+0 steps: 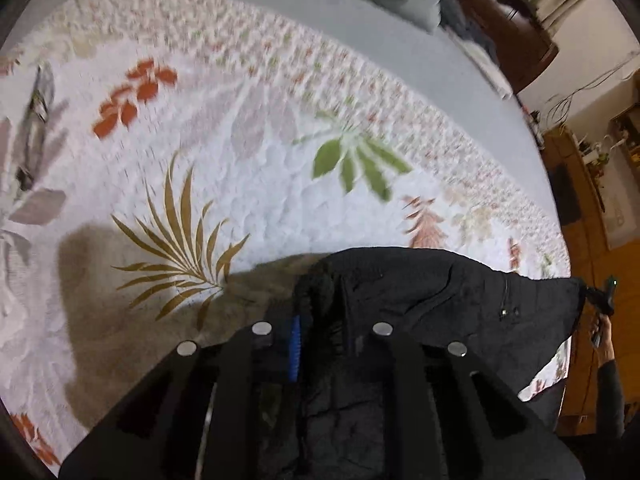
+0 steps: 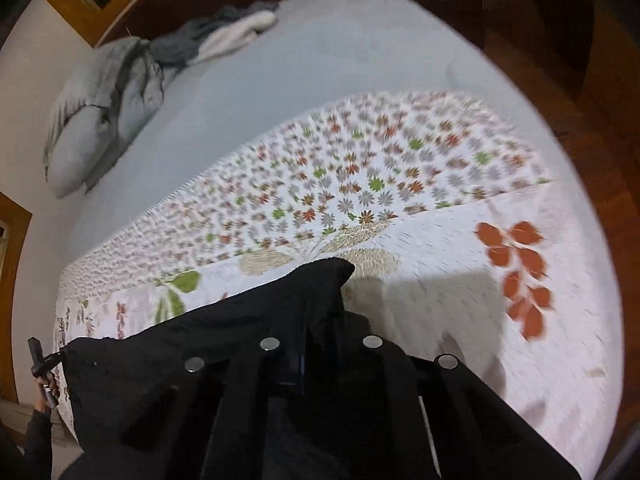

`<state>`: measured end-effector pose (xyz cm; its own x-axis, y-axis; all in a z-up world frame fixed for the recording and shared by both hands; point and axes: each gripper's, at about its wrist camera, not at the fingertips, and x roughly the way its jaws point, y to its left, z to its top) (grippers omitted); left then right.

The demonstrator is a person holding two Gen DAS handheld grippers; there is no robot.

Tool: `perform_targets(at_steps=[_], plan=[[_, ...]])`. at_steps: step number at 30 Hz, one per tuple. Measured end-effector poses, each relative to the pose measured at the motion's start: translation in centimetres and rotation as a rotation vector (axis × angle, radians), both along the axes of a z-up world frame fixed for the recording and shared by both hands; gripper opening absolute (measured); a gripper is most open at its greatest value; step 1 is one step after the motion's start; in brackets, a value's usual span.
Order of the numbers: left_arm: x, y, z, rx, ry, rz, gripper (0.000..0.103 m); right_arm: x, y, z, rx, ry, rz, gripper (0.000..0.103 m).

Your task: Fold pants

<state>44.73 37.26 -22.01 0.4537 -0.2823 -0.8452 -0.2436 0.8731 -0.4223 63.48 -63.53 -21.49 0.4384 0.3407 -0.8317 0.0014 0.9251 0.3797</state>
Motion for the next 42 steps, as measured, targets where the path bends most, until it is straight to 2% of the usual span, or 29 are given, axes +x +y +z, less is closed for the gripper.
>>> perform_targets(at_steps=[4,11,14,18,24,28,31,33,35,36,37,38,39,40,42], plan=[[-2.0,-0.4,4.0,-0.011,-0.063,-0.007,0.014,-4.3,-0.9,3.8,-0.016,-0.054,-0.041,0.008],[-7.8,-1.7,9.9,-0.035,-0.167,-0.033,0.014,-16.1,-4.1,10.8,-0.044,-0.146,-0.105,0.004],[-10.9,-2.0,11.1,-0.045,-0.197,-0.035,0.014,-21.4,-5.0,11.9,-0.045,-0.168,-0.129,0.002],[-15.3,-2.6,12.0,-0.05,-0.233,-0.044,0.014,-28.8,-6.2,12.4,0.008,-0.222,-0.177,0.002],[-22.7,-3.0,10.4,-0.037,-0.233,-0.04,0.015,-39.0,-7.5,8.6,0.081,-0.261,-0.271,0.002],[-27.9,-2.9,7.2,-0.055,-0.19,-0.02,0.019,-44.1,-7.6,4.9,0.107,-0.258,-0.342,0.002],[-30.5,-2.5,4.6,-0.082,-0.147,0.003,0.024,-47.4,-7.3,1.2,0.143,-0.214,-0.385,0.005],[-31.6,-2.8,2.7,-0.063,-0.104,0.005,0.026,-48.6,-6.9,-1.2,0.161,-0.163,-0.391,0.009],[-32.7,-2.7,0.8,-0.052,-0.056,0.041,0.032,-49.6,-6.1,-3.6,0.131,-0.102,-0.406,0.01],[-33.2,-2.6,0.2,-0.031,-0.031,0.068,0.038,-49.9,-6.0,-4.4,0.146,-0.087,-0.414,0.024],[-33.8,-2.2,-0.2,0.006,-0.002,0.106,0.045,-50.2,-5.8,-4.9,0.164,-0.071,-0.421,0.032],[-34.5,-2.0,-0.3,0.049,0.025,0.135,0.06,-50.9,-5.5,-5.2,0.176,-0.071,-0.429,0.039],[-35.2,-1.8,-0.2,0.089,0.033,0.157,0.066,-51.3,-5.2,-5.2,0.182,-0.077,-0.435,0.045],[-36.2,-1.7,0.5,0.131,0.024,0.186,0.068,-51.5,-5.1,-5.1,0.19,-0.076,-0.439,0.048],[-37.6,-1.6,1.7,0.152,-0.007,0.231,0.069,-52.6,-4.7,-4.9,0.234,-0.085,-0.463,0.052]])
